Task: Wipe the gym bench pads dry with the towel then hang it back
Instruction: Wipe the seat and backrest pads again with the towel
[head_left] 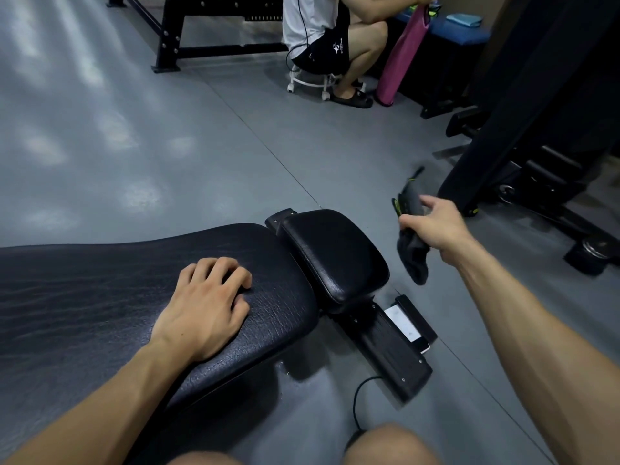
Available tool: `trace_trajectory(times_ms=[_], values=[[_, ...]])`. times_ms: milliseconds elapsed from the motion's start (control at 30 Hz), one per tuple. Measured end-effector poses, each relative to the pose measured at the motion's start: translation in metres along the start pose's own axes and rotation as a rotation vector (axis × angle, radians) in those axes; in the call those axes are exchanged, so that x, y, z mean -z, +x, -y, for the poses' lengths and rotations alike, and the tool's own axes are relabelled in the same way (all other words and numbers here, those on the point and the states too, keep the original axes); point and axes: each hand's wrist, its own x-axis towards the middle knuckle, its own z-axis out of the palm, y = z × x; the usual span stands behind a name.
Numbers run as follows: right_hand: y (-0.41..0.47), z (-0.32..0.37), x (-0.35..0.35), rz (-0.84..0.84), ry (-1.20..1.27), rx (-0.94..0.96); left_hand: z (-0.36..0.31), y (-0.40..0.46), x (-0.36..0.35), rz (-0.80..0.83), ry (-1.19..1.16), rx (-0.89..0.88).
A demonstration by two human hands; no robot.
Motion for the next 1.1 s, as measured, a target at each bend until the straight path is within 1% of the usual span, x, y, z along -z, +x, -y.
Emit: trace_trajectory(times_ms=[133,167,233,267,300,333,367,400,433,467,533,567,633,667,733,867,933,967,1000,1067,1100], values=[[-0.002,0.006,-0.03,0.052,-0.232,0.174,-0.001,0.0,0.0,0.004,0.007,0.004],[-0.006,0.006,-0.04,0.104,-0.345,0.238,-0.001,0.0,0.0,0.008,0.008,0.005],[-0.015,0.001,-0.062,0.295,-0.531,0.352,-0.001,0.0,0.0,0.012,0.006,0.014],[-0.019,-0.002,-0.072,0.403,-0.543,0.36,-0.002,-0.001,0.001,0.012,0.009,0.02],[-0.024,-0.003,-0.08,0.461,-0.516,0.349,-0.002,-0.001,0.001,0.012,0.013,0.024],[-0.024,-0.004,-0.085,0.437,-0.486,0.349,-0.002,-0.001,0.002,0.011,0.016,0.024],[-0.021,-0.006,-0.089,0.354,-0.487,0.384,-0.002,0.0,0.002,0.012,0.018,0.022],[-0.017,-0.01,-0.092,0.26,-0.535,0.435,-0.002,0.0,0.002,0.018,0.022,0.023],[-0.015,-0.014,-0.095,0.216,-0.605,0.474,-0.002,0.0,0.002,0.026,0.025,0.026],[-0.016,-0.019,-0.099,0.245,-0.666,0.496,-0.003,0.0,0.003,0.032,0.028,0.029],[-0.022,-0.034,-0.114,0.388,-0.754,0.553,-0.004,-0.001,0.004,0.035,0.031,0.036],[-0.027,-0.043,-0.124,0.423,-0.803,0.588,-0.004,-0.001,0.005,0.035,0.032,0.04],[-0.031,-0.06,-0.141,0.372,-0.844,0.617,-0.004,-0.001,0.004,0.03,0.031,0.039],[-0.029,-0.064,-0.145,0.324,-0.837,0.6,-0.003,-0.001,0.003,0.028,0.031,0.037],[-0.011,-0.066,-0.148,0.287,-0.806,0.508,-0.003,0.0,0.004,0.027,0.031,0.04],[0.053,-0.055,-0.147,0.315,-0.688,0.211,-0.005,0.0,0.004,0.028,0.039,0.04],[0.057,-0.049,-0.153,0.312,-0.674,0.151,-0.004,0.002,0.002,0.034,0.051,0.03],[0.044,-0.049,-0.156,0.305,-0.707,0.178,-0.005,0.001,0.002,0.039,0.063,0.025],[0.023,-0.054,-0.155,0.29,-0.734,0.251,-0.006,-0.001,0.003,0.047,0.071,0.028],[-0.019,-0.072,-0.145,0.264,-0.754,0.469,-0.007,0.001,0.005,0.044,0.077,0.026],[-0.031,-0.079,-0.137,0.288,-0.753,0.54,-0.006,0.002,0.004,0.04,0.081,0.014]])
